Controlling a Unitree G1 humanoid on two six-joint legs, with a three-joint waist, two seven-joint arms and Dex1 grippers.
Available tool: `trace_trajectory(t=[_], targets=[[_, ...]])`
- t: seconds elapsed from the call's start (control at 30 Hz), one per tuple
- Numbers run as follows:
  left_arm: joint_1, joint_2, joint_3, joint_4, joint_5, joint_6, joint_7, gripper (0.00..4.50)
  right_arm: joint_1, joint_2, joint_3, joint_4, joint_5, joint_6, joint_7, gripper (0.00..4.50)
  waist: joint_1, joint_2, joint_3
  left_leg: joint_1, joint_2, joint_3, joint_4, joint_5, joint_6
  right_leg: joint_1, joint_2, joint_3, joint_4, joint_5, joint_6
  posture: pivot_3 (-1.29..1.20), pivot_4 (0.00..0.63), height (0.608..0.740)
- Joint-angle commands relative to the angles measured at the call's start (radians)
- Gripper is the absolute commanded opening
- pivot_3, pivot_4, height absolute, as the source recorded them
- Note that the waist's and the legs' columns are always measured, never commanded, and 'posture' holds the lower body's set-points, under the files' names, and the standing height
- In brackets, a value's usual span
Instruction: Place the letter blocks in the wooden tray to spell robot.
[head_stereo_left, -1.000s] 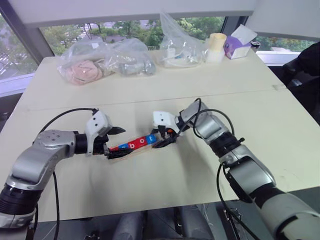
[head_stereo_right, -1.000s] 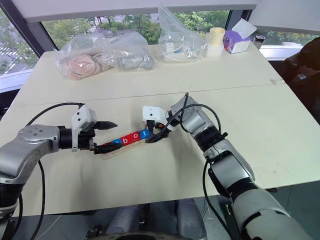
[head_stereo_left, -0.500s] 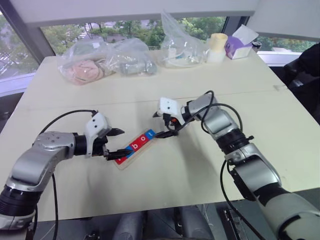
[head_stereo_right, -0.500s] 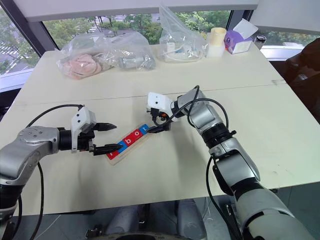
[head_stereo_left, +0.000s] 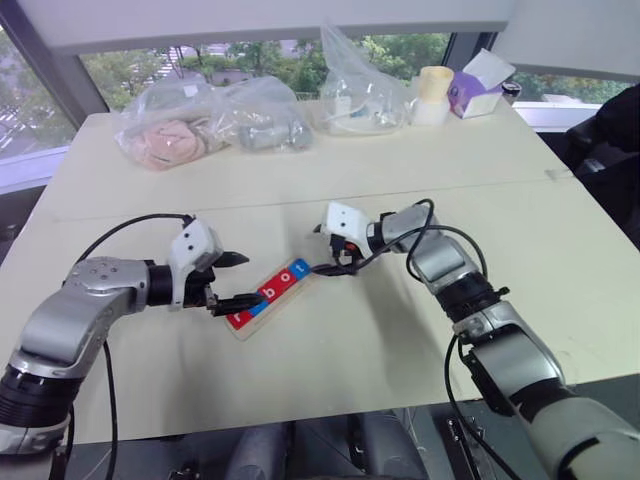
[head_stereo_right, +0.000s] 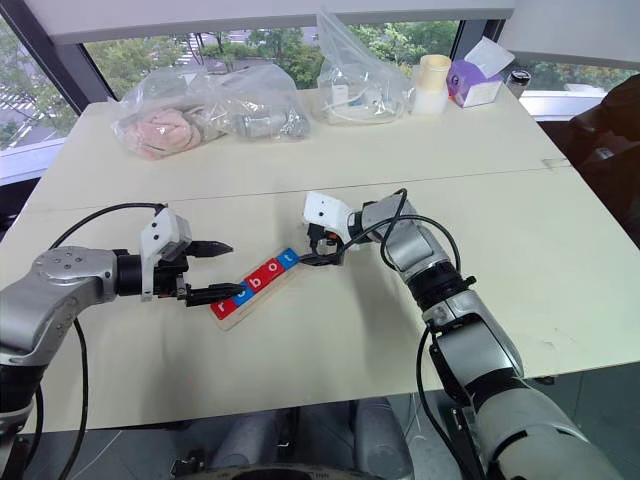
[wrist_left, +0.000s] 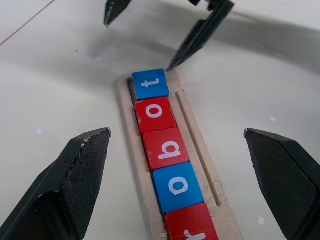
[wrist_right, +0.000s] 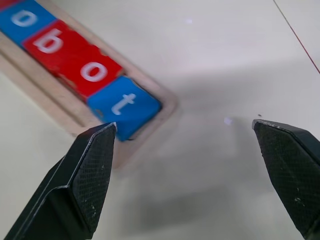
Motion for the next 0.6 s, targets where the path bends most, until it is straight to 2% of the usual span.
trace_trajectory(t=[0.03, 0.23, 0.6], targets=[[-0.012, 0.011, 0.018, -0.021, -0.013, 0.005, -0.003, 4.5, -0.041, 0.025, 0.004, 0.034, -0.007, -0.048, -0.022, 4.43, 0.0, 0.0, 0.0, 0.0, 0.0, 0.0, 0.0, 0.0, 0.0, 0.0, 0.0, 0.0, 0.0, 0.0, 0.0, 0.0, 0.15, 0.74], [-0.007, 0.008, 0.023, -0.028, -0.016, 0.012, 0.006, 4.5, -0.06, 0.029, -0.014, 0.04, 0.008, -0.061, -0.026, 4.43, 0.002, 0.0, 0.0, 0.0, 0.0, 0.0, 0.0, 0.0, 0.0, 0.0, 0.0, 0.0, 0.0, 0.0, 0.0, 0.0, 0.15, 0.74], [0.007, 0.009, 0.035, -0.047, -0.025, 0.029, 0.016, 4.5, 0.049, -0.071, -0.012, -0.222, 0.049, 0.046, 0.056, 4.43, 0.002, 0.0, 0.0, 0.0, 0.0, 0.0, 0.0, 0.0, 0.0, 0.0, 0.0, 0.0, 0.0, 0.0, 0.0, 0.0, 0.15, 0.74]])
